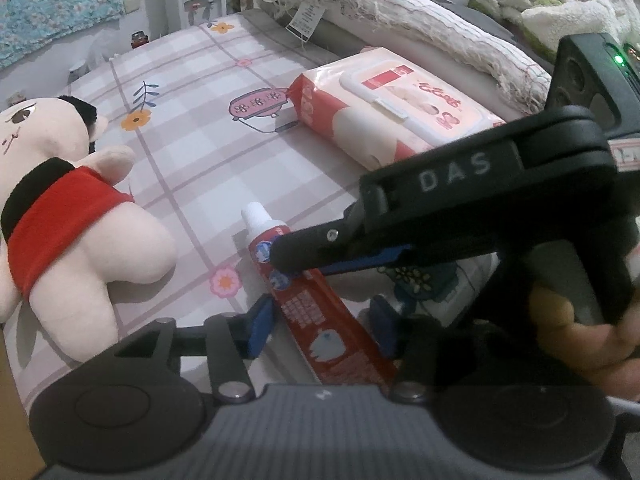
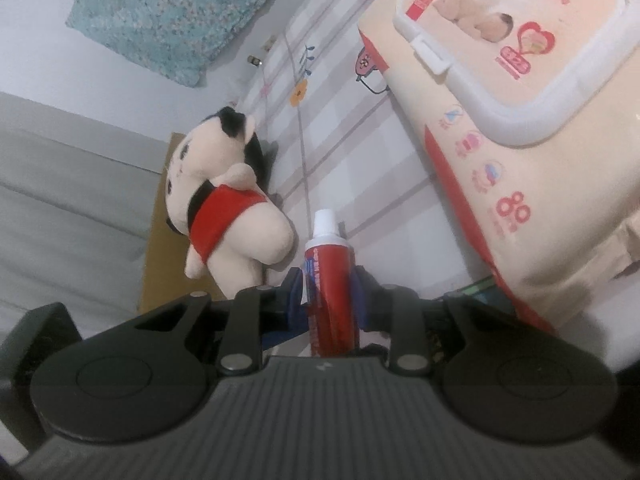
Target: Organize soft objects
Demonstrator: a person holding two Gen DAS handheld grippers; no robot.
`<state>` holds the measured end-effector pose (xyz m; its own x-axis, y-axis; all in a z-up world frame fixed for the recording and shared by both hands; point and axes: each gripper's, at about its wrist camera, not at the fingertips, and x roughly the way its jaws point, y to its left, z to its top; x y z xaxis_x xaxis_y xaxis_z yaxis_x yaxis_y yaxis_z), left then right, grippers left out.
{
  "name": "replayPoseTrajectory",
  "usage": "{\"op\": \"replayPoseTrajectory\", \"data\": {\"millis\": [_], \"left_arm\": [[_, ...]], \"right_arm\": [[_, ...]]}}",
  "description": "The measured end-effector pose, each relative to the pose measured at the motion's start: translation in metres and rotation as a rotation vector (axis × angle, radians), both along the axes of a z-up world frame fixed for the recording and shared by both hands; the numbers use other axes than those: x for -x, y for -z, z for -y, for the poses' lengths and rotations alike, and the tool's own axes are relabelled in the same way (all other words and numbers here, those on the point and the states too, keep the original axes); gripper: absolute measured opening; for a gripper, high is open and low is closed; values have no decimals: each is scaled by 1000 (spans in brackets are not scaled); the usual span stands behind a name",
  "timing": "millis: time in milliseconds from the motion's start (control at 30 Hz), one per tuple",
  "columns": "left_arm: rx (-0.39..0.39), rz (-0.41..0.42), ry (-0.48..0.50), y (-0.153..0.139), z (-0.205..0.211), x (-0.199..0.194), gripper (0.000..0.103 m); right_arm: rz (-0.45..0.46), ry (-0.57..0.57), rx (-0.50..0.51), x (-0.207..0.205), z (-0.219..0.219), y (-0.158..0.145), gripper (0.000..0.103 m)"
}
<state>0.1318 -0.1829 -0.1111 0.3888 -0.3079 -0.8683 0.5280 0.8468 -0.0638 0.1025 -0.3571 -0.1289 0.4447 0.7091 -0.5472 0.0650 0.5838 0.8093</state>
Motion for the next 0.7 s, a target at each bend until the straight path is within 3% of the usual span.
{"op": "replayPoseTrajectory", "data": {"millis": [133,367,700], "left_arm": [[3,-5,-1,0,0,-1,53],[30,3,-50,1,-13,-4,33],[67,17,-83,1,-27,-6,32]], "right_arm": [[15,-2,-27,1,1,-2,26],[24,-6,-48,4,4,-1,25],[-4,7,24,1,-15,3,24]]}}
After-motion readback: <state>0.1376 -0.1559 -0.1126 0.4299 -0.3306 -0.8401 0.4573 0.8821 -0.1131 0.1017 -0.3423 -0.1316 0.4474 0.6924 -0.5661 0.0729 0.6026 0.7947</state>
